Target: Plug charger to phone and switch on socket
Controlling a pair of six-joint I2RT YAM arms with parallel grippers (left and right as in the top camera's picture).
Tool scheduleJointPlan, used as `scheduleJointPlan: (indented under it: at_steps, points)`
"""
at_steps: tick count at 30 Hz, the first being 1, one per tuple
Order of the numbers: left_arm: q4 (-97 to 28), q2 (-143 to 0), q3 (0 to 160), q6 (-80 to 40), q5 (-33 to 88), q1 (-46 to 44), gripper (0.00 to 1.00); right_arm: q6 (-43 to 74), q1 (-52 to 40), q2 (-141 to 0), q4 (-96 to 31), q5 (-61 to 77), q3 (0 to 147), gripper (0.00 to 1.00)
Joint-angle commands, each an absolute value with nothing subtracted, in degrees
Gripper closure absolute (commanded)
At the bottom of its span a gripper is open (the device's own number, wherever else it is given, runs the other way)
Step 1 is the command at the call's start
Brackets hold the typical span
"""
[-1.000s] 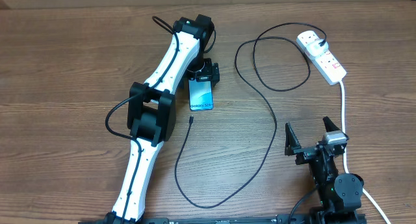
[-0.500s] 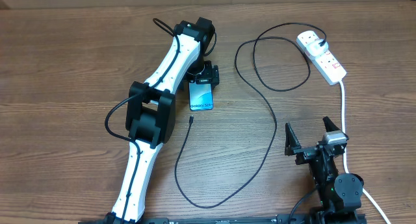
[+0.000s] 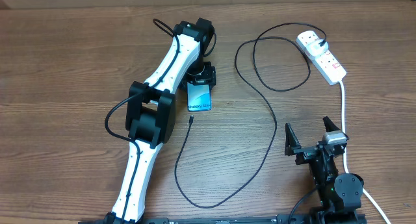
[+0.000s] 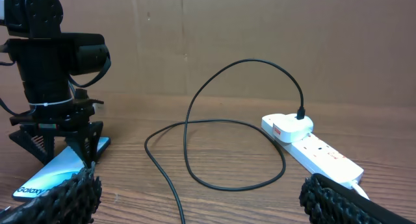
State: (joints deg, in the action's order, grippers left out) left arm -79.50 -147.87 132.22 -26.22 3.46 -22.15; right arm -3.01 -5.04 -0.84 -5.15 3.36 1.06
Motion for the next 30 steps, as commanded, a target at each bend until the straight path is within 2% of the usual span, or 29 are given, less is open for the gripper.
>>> scheduleJointPlan:
  at_steps: [1,10,30]
  points:
    - [-79.9,-150.6,129.6,-26.0,4.5,-22.6,0.24,-3.1,-5.4,-0.2,-4.8,2.6,0.5,0.00]
    - [-81.1,-150.6,130.1,-27.0,5.8,-22.5,0.28,-3.1,-5.4,-0.2,-4.8,2.6,0.5,0.00]
    - [-90.7,-150.2,141.6,-26.3,20.8,-19.6,0.30,-3.1,-5.4,-0.2,-4.8,2.6,0.5,0.00]
